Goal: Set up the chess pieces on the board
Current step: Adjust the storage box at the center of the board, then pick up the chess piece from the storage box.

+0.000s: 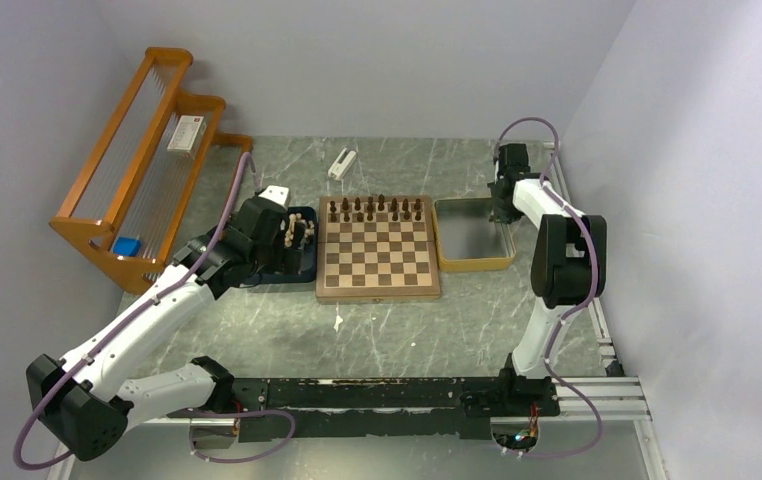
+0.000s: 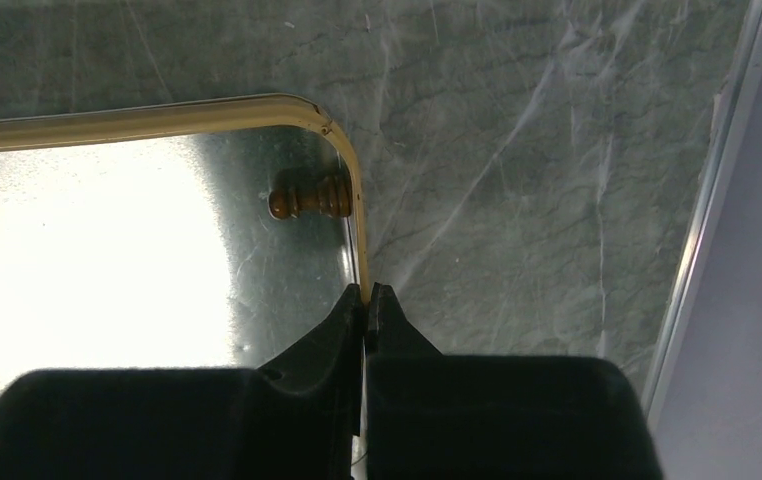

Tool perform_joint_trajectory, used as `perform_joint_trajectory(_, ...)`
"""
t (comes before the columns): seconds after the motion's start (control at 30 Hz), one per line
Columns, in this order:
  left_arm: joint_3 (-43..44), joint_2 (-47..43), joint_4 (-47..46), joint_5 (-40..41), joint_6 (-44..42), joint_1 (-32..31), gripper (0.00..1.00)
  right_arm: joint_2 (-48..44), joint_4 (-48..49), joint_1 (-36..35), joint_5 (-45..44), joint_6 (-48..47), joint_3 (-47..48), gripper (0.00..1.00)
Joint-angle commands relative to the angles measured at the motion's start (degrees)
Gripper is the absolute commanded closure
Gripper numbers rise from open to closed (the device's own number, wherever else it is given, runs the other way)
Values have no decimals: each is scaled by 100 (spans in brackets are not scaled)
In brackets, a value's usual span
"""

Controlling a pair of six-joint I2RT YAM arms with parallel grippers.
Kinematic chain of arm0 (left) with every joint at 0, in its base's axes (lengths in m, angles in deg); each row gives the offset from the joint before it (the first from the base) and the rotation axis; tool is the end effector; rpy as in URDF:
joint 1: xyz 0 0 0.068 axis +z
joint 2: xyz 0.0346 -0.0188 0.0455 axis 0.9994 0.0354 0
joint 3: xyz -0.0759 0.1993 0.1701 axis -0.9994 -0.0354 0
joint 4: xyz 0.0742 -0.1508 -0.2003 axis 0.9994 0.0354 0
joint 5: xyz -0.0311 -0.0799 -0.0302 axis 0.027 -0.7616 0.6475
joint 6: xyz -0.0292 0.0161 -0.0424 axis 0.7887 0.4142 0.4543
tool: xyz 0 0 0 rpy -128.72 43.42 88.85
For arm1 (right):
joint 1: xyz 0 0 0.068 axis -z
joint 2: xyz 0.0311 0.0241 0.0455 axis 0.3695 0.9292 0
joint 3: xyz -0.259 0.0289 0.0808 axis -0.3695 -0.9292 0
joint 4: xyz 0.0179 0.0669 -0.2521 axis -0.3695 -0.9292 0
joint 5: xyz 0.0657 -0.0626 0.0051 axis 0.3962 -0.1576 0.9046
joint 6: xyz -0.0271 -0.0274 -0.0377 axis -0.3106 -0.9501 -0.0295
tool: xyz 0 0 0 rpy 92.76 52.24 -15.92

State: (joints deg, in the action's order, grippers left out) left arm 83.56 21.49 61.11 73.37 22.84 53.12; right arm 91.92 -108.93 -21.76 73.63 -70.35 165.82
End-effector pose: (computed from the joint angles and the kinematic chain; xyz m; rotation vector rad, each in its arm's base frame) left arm 0.1827 -0.1124 0.3066 0.1702 2.3487 -0.0321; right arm 0.4030 -0.0072 0.1899 -0.0961 2.6184 -0.3288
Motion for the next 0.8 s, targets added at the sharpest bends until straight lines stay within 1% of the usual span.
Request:
perform_joint_trajectory(0.0,36,-64,-32,28,-101,44,1,145,18,-99,-99,362,329,93)
perform_joint_trajectory(0.17,52,-83,-140,66,-197,40,1,113,-186,-107,-168,483,543,68)
perform_joint_trajectory(0.23,53,-86,-121,78,-207,40,1,-1,-230,-106,-183,448,573,62)
perform_joint_trajectory(0.37,-54,-170,-156,39,-190,44,1,-232,-354,-105,-131,207,671,60)
perform_joint_trajectory(0.53,-110,-264,-264,-116,-230,44,1,-567,-86,-317,13,-487,420,61)
perform_joint_trajectory(0.63,-64,-263,-332,-195,-399,40,1,-604,86,-720,-524,-1200,163,62)
perform_joint_trajectory(0.77,87,-278,-281,-151,-441,41,1,-598,458,-1322,-1154,-2548,-318,64)
